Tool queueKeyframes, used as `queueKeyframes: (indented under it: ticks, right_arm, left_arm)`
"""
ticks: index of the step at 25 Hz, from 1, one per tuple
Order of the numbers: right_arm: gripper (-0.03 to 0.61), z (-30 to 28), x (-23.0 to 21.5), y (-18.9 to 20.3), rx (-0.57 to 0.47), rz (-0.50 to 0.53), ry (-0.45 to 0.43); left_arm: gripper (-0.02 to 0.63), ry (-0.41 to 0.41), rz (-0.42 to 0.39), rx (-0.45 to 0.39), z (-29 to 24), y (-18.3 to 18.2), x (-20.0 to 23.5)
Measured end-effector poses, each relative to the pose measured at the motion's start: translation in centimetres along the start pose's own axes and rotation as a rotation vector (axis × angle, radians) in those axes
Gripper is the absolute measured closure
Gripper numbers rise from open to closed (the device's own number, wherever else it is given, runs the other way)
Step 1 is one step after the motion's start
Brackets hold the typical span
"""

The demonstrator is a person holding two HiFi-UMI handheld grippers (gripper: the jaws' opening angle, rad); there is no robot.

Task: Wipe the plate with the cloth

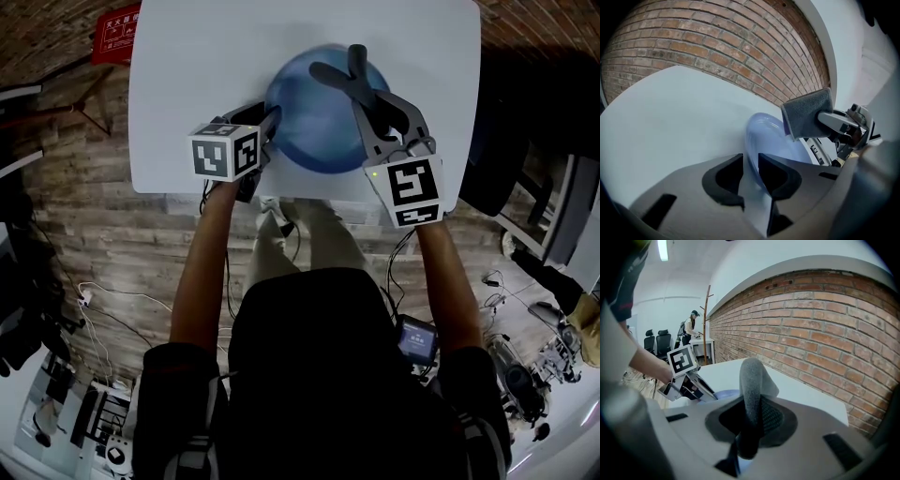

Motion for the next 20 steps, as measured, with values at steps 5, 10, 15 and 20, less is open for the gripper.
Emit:
queueKeyframes:
  ticks: [5, 10, 15, 20]
  right_arm:
    - [0.520, -0.1, 0.1, 0.1, 0.008, 0.019, -0.005]
    - [0.520, -0.1, -0.7, 0.0, 0.014, 0.042, 0.012]
    - [0.520, 0.3, -1.8, -1.2, 0.006, 0.092, 0.034]
    - [0.520, 0.5, -1.9, -2.5, 0.022, 0.236, 0.066]
  left_arm:
    - [0.554, -0.007, 0.025, 0.016, -0.3, -0.2, -0.1]
    - [0.580, -0.018, 0.016, 0.014, -0.8, -0.3, -0.1]
    - [0.581, -0.024, 0.029, 0.004, -0.7, -0.3, 0.0]
    - [0.583, -0.027, 0.030, 0.000, -0.6, -0.3, 0.0]
Point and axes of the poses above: the fingertips, and each gripper's own axes: z backward along the fingers, x to its left, y out of its underside, the point moved 6 cm from there along z, backward along the fingers, and after that the axes turned 13 degrees about -y, right-handed, at the moved point
